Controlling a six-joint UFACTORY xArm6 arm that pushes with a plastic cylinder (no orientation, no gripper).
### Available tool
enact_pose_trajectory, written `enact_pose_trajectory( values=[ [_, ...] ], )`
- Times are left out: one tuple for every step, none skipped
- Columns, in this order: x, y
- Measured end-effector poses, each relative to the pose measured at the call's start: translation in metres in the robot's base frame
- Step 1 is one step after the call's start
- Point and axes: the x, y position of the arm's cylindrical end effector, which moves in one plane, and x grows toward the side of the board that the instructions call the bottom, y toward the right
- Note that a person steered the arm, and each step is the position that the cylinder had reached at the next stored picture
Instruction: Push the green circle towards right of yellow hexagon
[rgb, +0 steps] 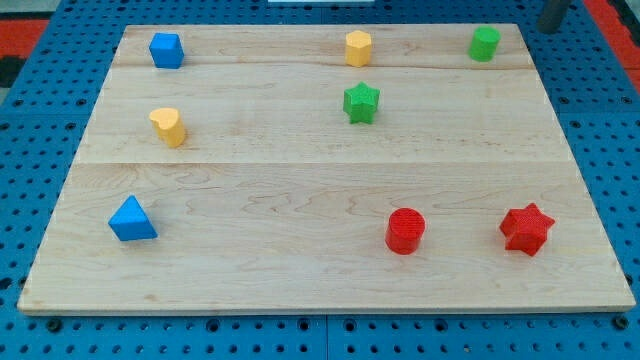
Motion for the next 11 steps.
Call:
enact_pose_trajectory(
  values=[
    [0.002,0.000],
    [0.017,0.000],
    [0.039,-0.022],
    [0.039,-0.076],
    [0.058,-0.102],
    [0.090,-0.116],
    [0.092,-0.159],
    [0.084,-0.168],
    [0.066,-0.164],
    [0.054,-0.164],
    [0.084,-0.179]
  ],
)
